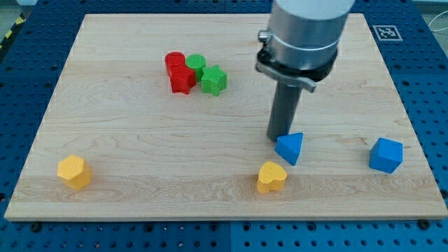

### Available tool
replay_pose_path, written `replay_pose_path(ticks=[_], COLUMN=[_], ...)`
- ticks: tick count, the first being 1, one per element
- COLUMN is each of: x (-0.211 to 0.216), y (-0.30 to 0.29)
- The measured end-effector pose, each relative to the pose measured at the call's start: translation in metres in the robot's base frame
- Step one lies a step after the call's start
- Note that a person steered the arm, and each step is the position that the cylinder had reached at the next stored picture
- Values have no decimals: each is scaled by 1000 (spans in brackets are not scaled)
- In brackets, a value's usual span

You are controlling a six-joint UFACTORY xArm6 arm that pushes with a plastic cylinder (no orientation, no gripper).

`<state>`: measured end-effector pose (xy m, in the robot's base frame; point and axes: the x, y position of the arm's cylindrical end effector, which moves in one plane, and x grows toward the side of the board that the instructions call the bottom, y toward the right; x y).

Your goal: Nudge the blue cube slightly down

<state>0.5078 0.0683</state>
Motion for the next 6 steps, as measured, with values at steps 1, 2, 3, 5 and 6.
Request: replay_pose_path(ticks=[1, 2, 3, 5, 6], x=[-8, -35, -35, 0, 6], y=[-9, 21, 68, 166, 198])
